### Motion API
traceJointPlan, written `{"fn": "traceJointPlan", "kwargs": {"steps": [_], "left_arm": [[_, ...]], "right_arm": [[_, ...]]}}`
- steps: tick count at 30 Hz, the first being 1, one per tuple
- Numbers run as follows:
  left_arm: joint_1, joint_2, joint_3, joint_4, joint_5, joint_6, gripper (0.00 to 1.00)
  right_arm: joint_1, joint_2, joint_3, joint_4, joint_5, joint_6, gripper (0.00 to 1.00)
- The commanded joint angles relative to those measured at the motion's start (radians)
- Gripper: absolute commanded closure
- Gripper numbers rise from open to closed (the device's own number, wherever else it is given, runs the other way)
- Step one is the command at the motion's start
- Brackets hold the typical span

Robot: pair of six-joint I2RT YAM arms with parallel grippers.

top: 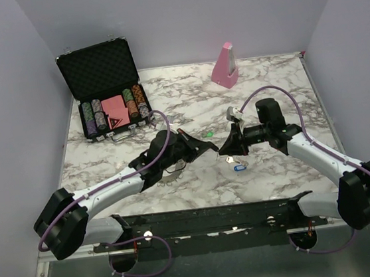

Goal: Put the keys on the keyring

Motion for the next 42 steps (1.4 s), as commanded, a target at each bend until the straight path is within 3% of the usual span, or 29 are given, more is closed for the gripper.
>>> {"fn": "traceJointPlan", "kwargs": {"steps": [1,5,17,23,25,28,33,37,42], "left_arm": [[-0.008,-0.001,-0.012,0.056,-0.004,-0.026,1.00],[-0.008,-0.001,-0.015,0.059,-0.006,-0.029,1.00],[-0.007,-0.029,-0.127,0.139,-0.042,-0.041,1.00],[0.003,-0.027,-0.213,0.310,0.031,0.043,0.63],[0.006,-0.046,-0.250,0.378,0.046,0.104,0.48],[0.007,-0.104,-0.304,0.444,0.059,0.218,0.37],[0.006,-0.213,-0.328,0.499,0.143,0.532,0.37],[0.004,-0.254,-0.382,0.677,0.330,0.770,0.40],[-0.037,-0.311,-0.390,0.630,0.441,0.992,0.40]], "right_arm": [[0.008,0.007,-0.004,0.036,0.003,0.022,0.87],[0.006,0.005,0.003,0.027,-0.006,0.015,0.99],[0.000,-0.002,0.098,-0.153,-0.008,-0.085,0.99],[-0.003,-0.001,0.102,-0.171,-0.017,-0.104,0.99],[-0.005,-0.001,0.104,-0.179,-0.021,-0.111,0.99],[-0.008,-0.001,0.104,-0.200,-0.044,-0.142,0.99],[-0.008,-0.002,0.098,-0.292,-0.156,-0.297,0.99],[-0.009,-0.004,0.070,-0.377,-0.247,-0.488,0.99],[-0.008,0.007,0.055,-0.539,-0.291,-0.775,0.99]]}}
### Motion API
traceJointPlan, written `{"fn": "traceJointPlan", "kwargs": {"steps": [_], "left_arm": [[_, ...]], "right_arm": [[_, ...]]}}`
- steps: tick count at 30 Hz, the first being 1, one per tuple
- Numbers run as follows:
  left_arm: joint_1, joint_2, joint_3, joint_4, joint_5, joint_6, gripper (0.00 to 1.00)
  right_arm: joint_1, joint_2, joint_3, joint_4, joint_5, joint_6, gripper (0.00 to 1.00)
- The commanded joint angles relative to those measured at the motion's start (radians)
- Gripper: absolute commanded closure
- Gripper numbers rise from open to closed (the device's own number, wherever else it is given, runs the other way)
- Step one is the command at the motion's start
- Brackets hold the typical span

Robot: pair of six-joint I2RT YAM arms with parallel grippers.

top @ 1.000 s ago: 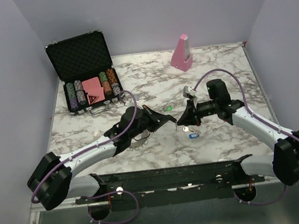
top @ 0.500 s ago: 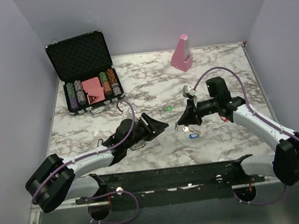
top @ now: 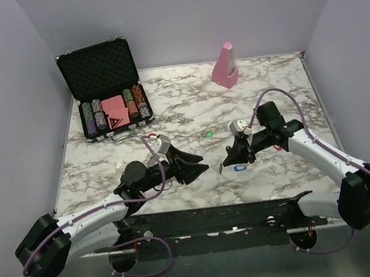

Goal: Put the keys on the keyring

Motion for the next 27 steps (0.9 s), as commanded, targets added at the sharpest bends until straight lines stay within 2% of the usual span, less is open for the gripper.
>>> {"fn": "traceJointPlan", "kwargs": {"steps": [1,8,14,27], "left_arm": [[-0.052,-0.054,-0.017,0.027,0.174,0.357,0.40],[-0.172,-0.044,0.040,-0.203,0.097,0.622,0.43],[-0.209,0.028,0.062,-0.188,0.039,0.712,0.50],[-0.267,0.220,0.170,-0.147,-0.018,0.810,0.54]], "right_arm": [[-0.007,0.008,-0.021,-0.196,-0.094,-0.351,0.99],[-0.007,0.024,-0.044,-0.340,-0.069,-0.651,0.99],[-0.006,0.030,-0.055,-0.403,-0.057,-0.806,0.99],[-0.006,0.033,-0.059,-0.411,-0.048,-0.834,0.99]]}}
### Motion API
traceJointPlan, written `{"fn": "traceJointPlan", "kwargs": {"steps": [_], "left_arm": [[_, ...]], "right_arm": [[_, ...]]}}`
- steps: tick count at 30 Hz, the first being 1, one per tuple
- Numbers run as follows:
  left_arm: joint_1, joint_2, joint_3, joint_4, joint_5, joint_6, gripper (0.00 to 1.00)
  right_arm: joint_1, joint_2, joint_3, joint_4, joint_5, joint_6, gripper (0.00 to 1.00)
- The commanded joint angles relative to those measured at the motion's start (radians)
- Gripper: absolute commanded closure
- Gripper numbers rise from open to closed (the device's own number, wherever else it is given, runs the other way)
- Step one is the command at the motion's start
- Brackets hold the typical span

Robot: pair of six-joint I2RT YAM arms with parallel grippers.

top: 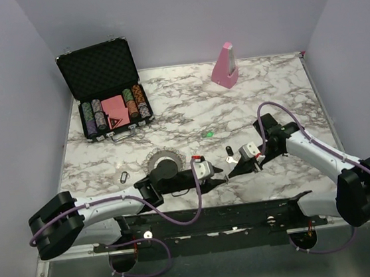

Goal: Put the keys on the keyring

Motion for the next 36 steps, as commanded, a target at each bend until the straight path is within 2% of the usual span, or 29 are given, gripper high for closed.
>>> {"fn": "traceJointPlan", "kwargs": {"steps": [1,12,19,31,36], "left_arm": [[-0.017,0.052,0.039,0.030,-0.043,0.052,0.55],[-0.035,0.107,0.077,-0.018,-0.072,0.050,0.64],[-0.043,0.127,0.108,-0.061,-0.086,0.049,0.75],[-0.050,0.115,0.102,-0.101,-0.111,0.050,0.78],[-0.050,0.122,0.113,-0.117,-0.105,0.052,0.83]], "right_arm": [[-0.006,0.007,-0.010,-0.016,-0.009,-0.030,0.99],[-0.007,0.002,-0.002,-0.002,-0.012,0.011,0.98],[-0.007,-0.001,0.002,0.011,-0.010,0.043,0.98],[-0.010,-0.001,0.001,0.029,-0.010,0.080,0.98],[-0.010,-0.003,0.004,0.032,-0.010,0.083,0.98]]}}
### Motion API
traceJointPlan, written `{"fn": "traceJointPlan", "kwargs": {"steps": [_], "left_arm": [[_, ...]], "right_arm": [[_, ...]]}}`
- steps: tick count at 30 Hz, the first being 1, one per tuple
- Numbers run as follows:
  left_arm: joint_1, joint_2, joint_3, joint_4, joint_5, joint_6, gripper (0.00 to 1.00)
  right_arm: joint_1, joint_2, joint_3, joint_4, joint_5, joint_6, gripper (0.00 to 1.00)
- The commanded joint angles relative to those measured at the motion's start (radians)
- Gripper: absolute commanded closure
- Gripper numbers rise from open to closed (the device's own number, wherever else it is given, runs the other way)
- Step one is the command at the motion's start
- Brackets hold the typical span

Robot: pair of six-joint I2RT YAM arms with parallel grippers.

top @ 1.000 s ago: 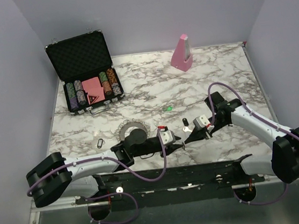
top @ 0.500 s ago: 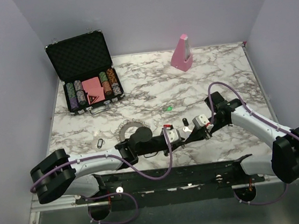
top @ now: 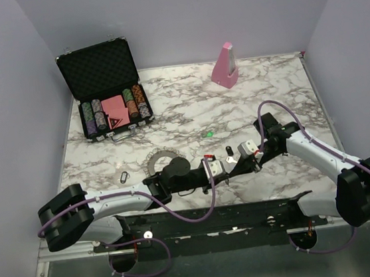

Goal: Put the keys on the keyring

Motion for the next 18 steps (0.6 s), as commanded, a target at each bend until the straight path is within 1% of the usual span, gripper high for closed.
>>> {"fn": "traceJointPlan", "kwargs": {"steps": [1,3,6,10,13,15,16,18], "left_arm": [[-0.004,0.002,0.019,-0.040,-0.016,0.015,0.84],[-0.004,0.007,0.028,-0.051,-0.015,0.017,0.88],[-0.004,0.013,0.039,-0.071,-0.011,0.022,0.99],[-0.004,0.019,0.053,-0.101,-0.019,0.019,1.00],[-0.005,0.020,0.059,-0.115,-0.056,-0.007,1.00],[-0.005,0.014,0.058,-0.102,-0.100,-0.040,1.00],[-0.004,0.010,0.044,-0.071,-0.123,-0.053,1.00],[-0.004,-0.007,0.001,0.031,-0.151,-0.130,1.00]], "right_arm": [[-0.007,-0.003,0.002,0.014,-0.011,0.010,0.98],[-0.005,-0.005,0.004,0.014,-0.012,0.013,0.98],[-0.007,-0.005,0.002,0.016,-0.014,0.016,0.98],[-0.007,-0.008,0.002,0.019,-0.014,0.025,0.98],[-0.007,-0.010,0.005,0.020,-0.019,0.034,0.97],[-0.010,-0.013,0.007,0.022,-0.031,0.046,0.93],[-0.013,-0.016,0.008,0.023,-0.037,0.057,0.90],[-0.014,-0.019,0.013,0.032,-0.045,0.086,0.84]]}}
